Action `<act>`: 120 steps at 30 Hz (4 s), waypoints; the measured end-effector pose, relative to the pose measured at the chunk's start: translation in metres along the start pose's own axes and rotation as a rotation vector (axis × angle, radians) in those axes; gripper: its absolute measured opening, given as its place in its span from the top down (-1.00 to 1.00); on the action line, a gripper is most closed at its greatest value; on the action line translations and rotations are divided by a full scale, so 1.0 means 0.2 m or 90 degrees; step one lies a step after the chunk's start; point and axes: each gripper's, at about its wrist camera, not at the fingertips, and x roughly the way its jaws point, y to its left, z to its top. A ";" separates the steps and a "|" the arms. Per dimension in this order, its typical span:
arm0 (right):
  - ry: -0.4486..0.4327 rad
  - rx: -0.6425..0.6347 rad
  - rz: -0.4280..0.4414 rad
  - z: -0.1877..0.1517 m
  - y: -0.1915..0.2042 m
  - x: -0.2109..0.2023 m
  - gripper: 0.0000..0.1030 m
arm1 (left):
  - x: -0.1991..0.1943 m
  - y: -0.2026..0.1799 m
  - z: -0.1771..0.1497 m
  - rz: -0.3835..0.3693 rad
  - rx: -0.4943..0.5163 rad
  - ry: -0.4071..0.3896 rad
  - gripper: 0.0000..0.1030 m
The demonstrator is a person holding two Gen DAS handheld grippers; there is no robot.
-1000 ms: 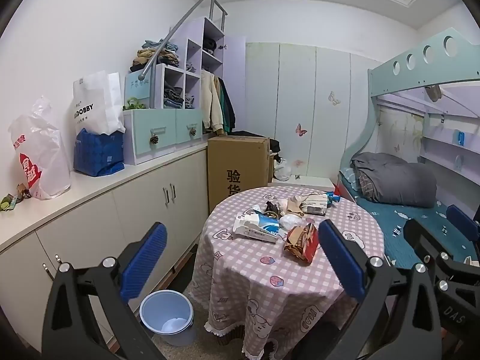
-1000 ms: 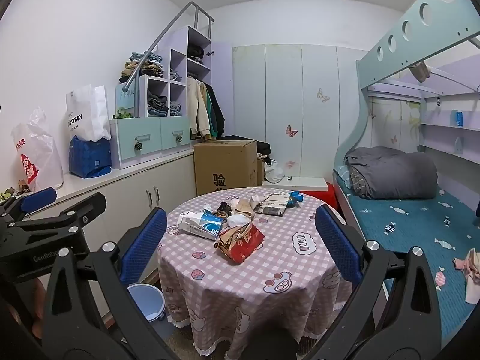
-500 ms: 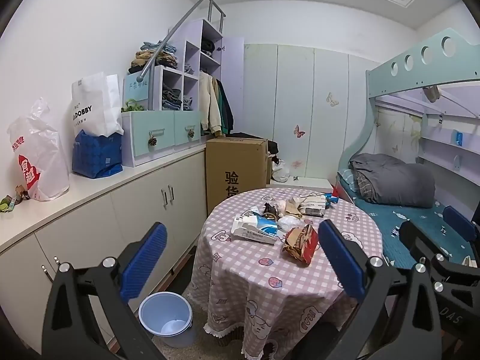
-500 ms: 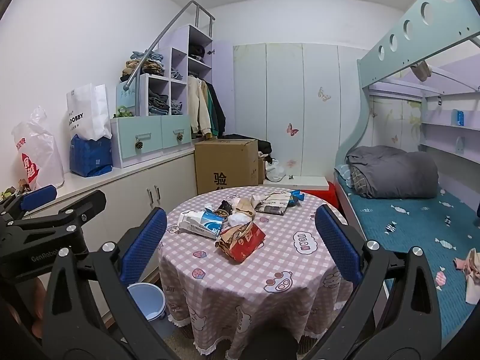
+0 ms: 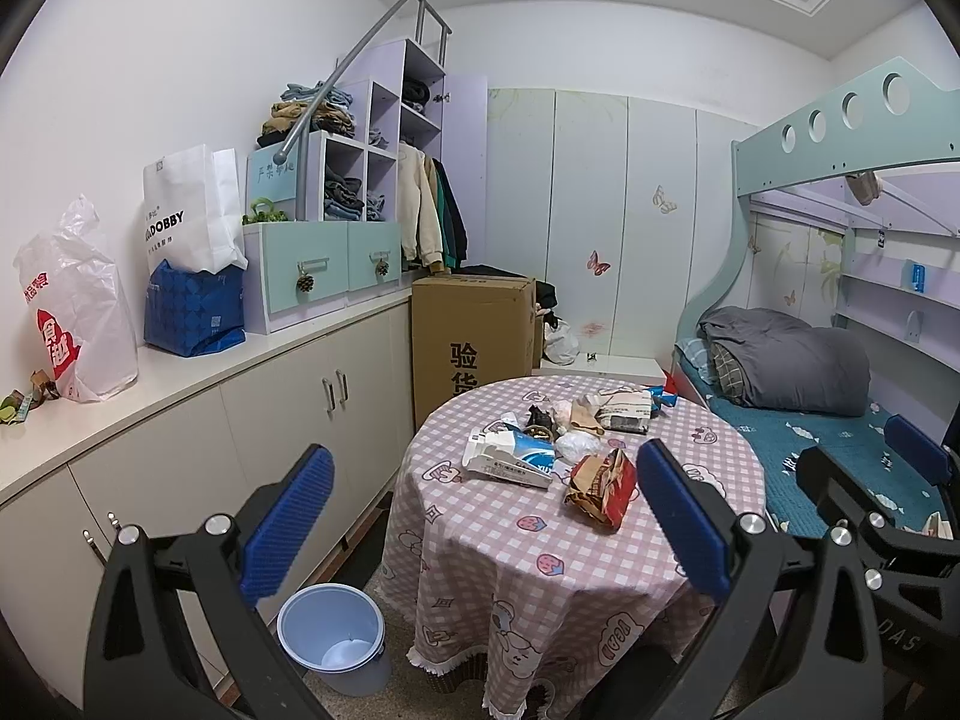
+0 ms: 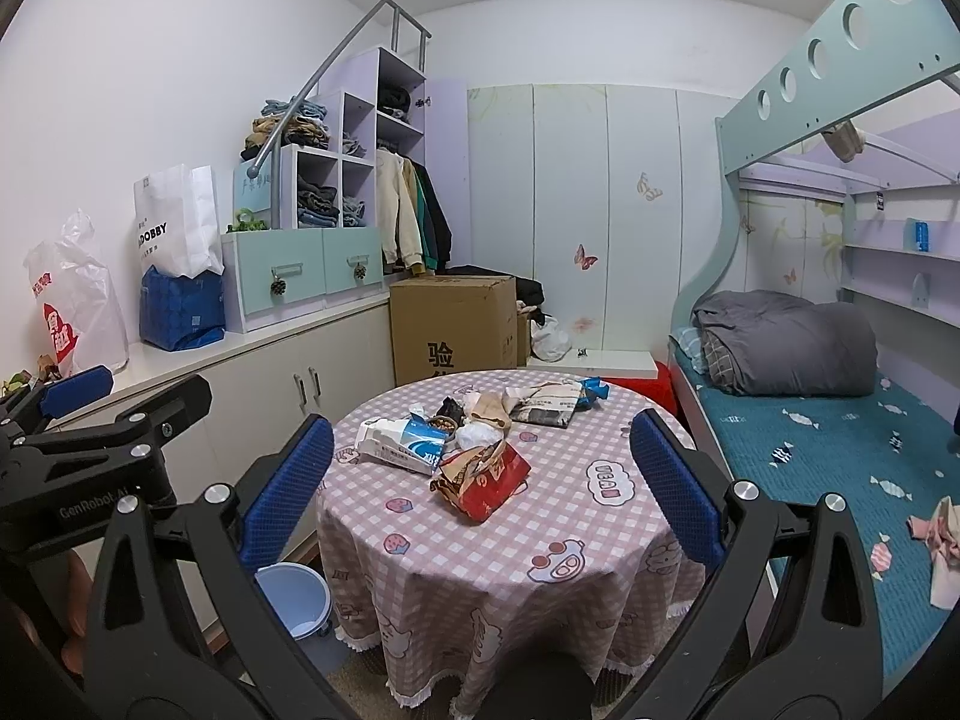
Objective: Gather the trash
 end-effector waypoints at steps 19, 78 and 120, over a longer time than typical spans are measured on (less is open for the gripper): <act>0.004 0.001 0.000 -0.03 -0.02 0.00 -0.89 | -0.01 0.00 0.00 0.001 -0.001 0.001 -0.92; 0.016 0.005 -0.001 -0.03 -0.02 0.00 -0.88 | 0.00 -0.02 -0.03 0.000 0.003 0.004 -0.92; 0.305 0.133 0.013 -0.43 -0.11 1.30 -0.88 | 1.17 0.24 -0.37 -0.002 -0.070 0.316 -0.92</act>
